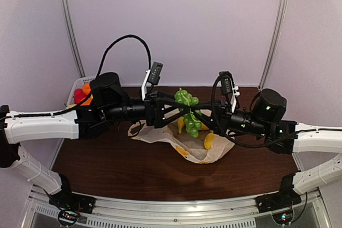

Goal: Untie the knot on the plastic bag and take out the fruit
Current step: Pass from the right arm to the left, then place the fake fruit in the bin, then reach into the gripper in the takeout bag, then pick up the fake fruit from the takeout bag.

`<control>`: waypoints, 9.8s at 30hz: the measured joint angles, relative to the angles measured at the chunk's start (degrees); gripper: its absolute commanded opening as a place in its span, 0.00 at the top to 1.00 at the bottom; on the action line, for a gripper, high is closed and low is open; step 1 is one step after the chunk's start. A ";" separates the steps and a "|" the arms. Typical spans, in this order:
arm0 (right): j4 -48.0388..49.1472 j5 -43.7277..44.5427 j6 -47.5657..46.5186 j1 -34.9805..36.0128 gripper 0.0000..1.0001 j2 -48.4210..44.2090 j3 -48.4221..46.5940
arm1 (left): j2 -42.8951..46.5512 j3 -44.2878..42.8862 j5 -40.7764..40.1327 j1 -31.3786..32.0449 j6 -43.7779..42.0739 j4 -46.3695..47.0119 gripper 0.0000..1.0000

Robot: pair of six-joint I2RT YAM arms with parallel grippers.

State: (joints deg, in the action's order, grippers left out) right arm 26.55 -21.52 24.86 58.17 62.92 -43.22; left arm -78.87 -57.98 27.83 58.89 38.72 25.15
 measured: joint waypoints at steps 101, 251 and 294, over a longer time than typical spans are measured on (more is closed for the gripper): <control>-6.75 23.17 -0.46 0.09 0.10 -13.77 8.68 | -0.59 -15.69 -14.51 -48.33 -18.75 -37.20 1.00; -36.00 33.77 1.95 2.62 0.33 5.46 -4.07 | -7.48 1.33 14.34 -24.00 -27.54 -37.00 1.00; -41.29 40.79 7.13 -10.05 0.26 32.59 -6.23 | -6.84 1.33 15.63 -23.89 -27.10 -36.74 1.00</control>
State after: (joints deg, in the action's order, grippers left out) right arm -14.74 19.27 31.99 48.12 95.50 -49.45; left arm -85.71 -56.64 43.46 35.00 11.62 -11.60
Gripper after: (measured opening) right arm 0.822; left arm 0.005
